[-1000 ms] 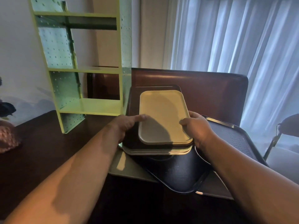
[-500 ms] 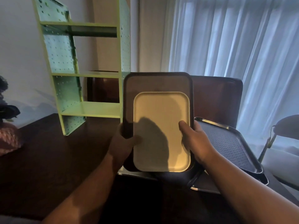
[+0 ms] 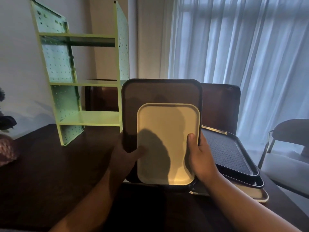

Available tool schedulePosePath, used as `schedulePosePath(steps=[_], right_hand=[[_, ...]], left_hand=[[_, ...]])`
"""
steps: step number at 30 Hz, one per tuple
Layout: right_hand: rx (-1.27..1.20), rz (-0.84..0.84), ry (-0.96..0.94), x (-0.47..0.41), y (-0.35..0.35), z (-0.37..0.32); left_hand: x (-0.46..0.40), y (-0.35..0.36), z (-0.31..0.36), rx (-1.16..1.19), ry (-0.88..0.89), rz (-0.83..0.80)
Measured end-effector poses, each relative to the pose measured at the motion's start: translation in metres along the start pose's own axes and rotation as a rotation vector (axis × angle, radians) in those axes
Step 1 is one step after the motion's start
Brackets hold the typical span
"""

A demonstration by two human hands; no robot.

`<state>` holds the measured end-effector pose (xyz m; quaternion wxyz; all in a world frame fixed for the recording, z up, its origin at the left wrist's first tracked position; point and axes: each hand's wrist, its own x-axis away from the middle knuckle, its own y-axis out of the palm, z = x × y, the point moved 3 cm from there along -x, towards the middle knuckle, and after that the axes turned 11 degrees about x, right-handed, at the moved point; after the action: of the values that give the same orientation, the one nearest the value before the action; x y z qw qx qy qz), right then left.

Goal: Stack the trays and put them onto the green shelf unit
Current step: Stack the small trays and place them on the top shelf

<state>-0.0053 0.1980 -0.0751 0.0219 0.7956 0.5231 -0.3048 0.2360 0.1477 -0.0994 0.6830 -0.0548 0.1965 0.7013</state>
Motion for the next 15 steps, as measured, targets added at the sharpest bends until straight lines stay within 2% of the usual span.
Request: schedulePosePath(steps=[8,15], right_hand=[[0.078,0.089,-0.008,0.012,0.000,0.005],[0.045,0.103,0.072,0.009,0.000,0.011]], left_hand=[[0.006,0.002,0.005,-0.049,0.058,-0.033],[0.004,0.002,0.004,-0.084,0.113,-0.029]])
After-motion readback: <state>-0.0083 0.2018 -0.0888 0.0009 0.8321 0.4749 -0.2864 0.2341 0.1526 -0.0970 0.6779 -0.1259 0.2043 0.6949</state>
